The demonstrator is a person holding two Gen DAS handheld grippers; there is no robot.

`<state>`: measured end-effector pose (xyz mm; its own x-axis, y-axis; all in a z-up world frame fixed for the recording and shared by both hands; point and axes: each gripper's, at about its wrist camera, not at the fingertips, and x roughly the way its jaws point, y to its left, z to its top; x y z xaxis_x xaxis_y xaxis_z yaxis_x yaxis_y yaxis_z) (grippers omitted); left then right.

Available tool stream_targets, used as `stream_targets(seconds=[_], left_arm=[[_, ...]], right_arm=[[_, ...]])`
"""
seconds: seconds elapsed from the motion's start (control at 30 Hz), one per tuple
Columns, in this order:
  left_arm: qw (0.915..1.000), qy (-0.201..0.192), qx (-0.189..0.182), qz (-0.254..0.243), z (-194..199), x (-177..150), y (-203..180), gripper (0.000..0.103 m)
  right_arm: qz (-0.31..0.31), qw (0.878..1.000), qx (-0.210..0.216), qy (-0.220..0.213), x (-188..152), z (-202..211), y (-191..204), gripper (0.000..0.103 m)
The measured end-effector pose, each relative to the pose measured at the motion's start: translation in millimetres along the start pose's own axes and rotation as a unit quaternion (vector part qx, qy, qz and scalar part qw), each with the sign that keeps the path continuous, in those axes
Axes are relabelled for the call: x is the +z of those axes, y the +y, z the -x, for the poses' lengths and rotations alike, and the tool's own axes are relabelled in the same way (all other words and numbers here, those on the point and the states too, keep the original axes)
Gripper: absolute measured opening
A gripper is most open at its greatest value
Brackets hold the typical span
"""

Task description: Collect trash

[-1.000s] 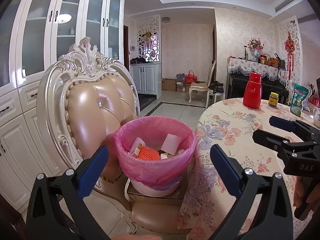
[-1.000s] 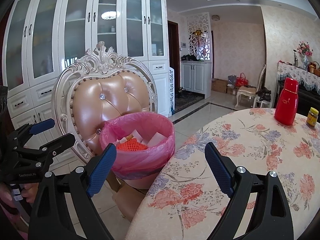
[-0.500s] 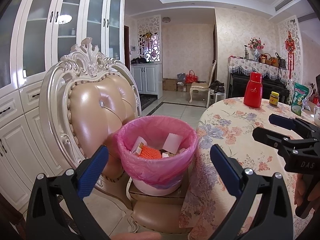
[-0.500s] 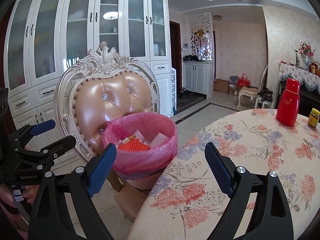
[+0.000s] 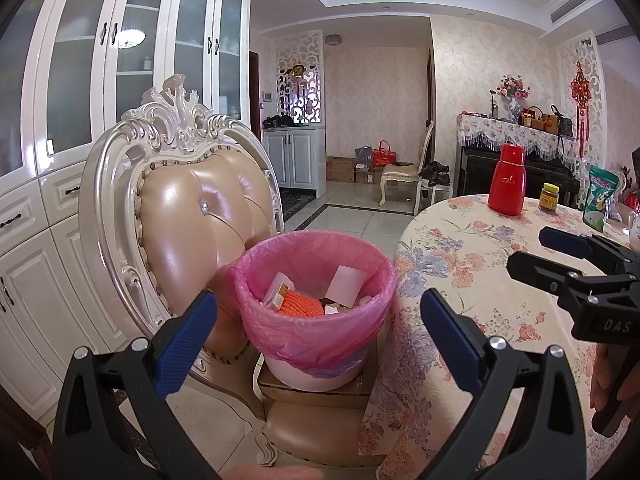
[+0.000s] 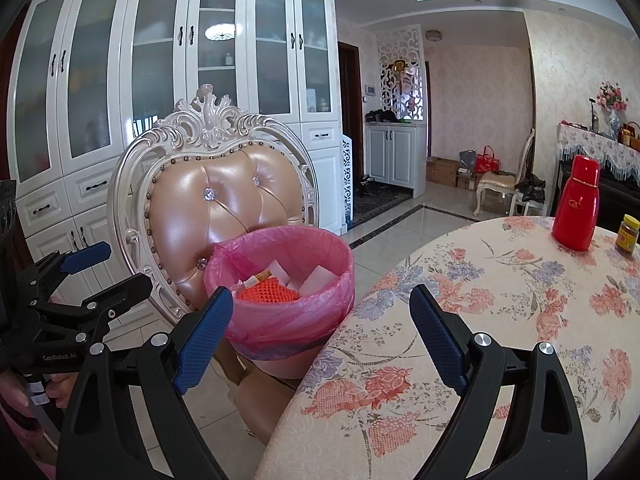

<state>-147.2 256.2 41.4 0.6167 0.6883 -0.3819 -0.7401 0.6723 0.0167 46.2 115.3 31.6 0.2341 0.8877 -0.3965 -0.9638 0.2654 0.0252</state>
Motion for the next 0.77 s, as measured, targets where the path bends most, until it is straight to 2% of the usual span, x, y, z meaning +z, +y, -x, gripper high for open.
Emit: stream_targets(seconds=[0.33,0.77], left_arm=[[0.9997,0.016,-0.015,-0.007,-7.8,-3.7,-2.2,0.098],[0.9999,0.006,0.0,-0.009,-7.7,-4.8,1.8,0.098]], right_arm=[[0.0,1.0,0.001,0.0,0.1,0.4,0.3,0.085],[0.001,1.0,-0.001,0.003,0.1,-1.0,-0.4,0.085]])
